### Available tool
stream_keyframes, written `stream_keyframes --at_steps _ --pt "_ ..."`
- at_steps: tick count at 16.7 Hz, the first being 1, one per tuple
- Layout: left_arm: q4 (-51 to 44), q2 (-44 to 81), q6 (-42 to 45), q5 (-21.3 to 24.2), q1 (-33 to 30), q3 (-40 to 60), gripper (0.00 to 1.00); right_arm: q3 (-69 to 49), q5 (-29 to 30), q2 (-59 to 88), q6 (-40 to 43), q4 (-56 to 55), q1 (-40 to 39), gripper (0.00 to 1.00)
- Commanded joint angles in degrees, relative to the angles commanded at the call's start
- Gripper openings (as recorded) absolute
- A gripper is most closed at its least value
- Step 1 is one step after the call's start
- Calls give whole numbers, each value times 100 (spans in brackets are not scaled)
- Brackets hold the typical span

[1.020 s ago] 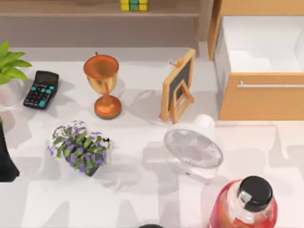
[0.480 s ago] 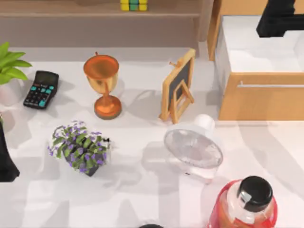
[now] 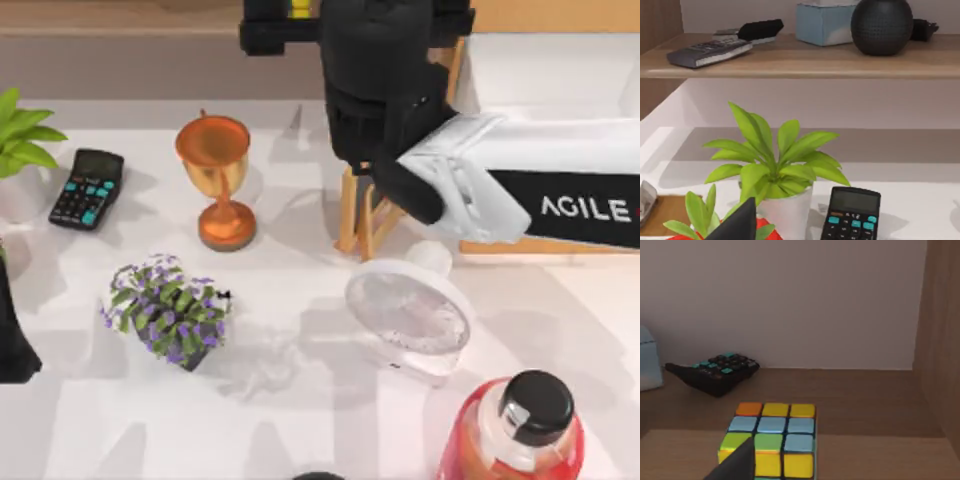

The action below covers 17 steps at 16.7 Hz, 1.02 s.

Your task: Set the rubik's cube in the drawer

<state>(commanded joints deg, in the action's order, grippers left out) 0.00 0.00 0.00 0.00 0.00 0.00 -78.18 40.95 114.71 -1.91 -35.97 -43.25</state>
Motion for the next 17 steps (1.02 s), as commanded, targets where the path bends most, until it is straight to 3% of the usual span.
stream_keyframes --at_steps 7,17 --pt "0 0 0 0 0 0 100 -1874 612 2391 98 -509 -197 100" --pt "0 0 0 0 0 0 100 -2323 536 2640 106 -315 -84 100"
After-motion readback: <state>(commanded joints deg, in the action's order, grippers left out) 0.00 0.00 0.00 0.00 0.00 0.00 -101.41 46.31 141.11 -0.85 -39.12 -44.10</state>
